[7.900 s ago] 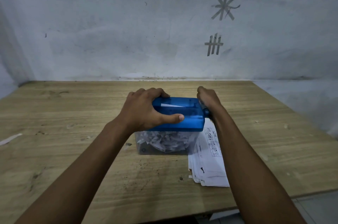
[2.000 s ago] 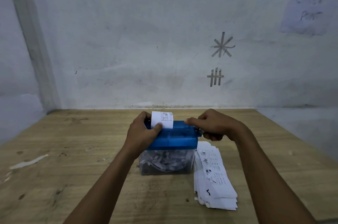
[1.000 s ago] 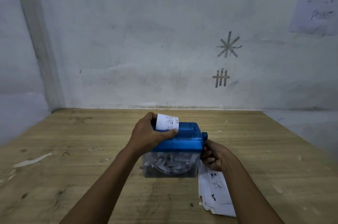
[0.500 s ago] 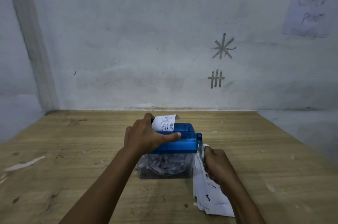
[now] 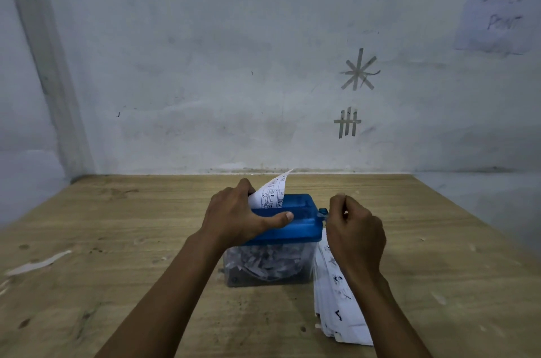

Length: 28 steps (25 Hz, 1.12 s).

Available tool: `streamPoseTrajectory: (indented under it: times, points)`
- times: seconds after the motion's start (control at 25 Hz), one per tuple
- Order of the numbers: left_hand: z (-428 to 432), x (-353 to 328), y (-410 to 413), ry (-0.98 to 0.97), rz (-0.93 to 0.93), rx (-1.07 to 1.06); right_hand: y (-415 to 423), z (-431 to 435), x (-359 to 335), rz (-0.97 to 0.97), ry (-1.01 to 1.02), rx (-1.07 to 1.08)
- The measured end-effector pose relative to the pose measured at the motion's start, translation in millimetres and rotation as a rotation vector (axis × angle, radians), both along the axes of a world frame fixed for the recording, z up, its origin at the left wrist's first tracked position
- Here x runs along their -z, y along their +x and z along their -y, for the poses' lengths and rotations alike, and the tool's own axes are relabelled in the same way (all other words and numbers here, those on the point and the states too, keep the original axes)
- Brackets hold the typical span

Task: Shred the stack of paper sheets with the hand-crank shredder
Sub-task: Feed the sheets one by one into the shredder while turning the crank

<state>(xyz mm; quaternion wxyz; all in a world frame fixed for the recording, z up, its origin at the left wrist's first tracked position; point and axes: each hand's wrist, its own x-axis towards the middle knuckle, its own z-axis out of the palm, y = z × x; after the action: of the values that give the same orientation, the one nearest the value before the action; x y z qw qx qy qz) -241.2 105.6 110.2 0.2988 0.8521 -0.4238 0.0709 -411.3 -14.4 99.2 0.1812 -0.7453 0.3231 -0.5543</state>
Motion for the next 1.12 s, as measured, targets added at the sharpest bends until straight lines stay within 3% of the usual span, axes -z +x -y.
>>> streamPoseTrajectory:
  times: [0.08, 0.28, 0.4, 0.52, 0.72, 0.92, 1.0, 1.12]
  points:
    - [1, 1, 1, 0.006, -0.013, 0.034, 12, 8, -15, 0.033, -0.013, 0.062]
    - [1, 8, 3, -0.015, -0.056, 0.036, 42, 44, -59, -0.253, 0.199, -0.067]
    - [0, 6, 2, -0.022, -0.052, 0.042, 60, 62, -59, -0.240, 0.275, -0.159]
    - [-2, 6, -1, -0.051, -0.092, 0.078, 76, 78, -36, -0.284, 0.490, -0.234]
    - [0, 7, -4, -0.118, -0.121, 0.048, 78, 88, 19, -0.132, 0.881, -0.380]
    - [1, 6, -5, -0.132, -0.102, 0.034, 53, 66, 53, 0.009, 1.032, -0.426]
    - [2, 6, -5, -0.138, -0.087, 0.045, 30, 48, 60, -0.036, 0.979, -0.373]
    - [3, 5, -5, -0.106, -0.028, 0.026, -13, 14, 51, -0.117, 0.633, -0.319]
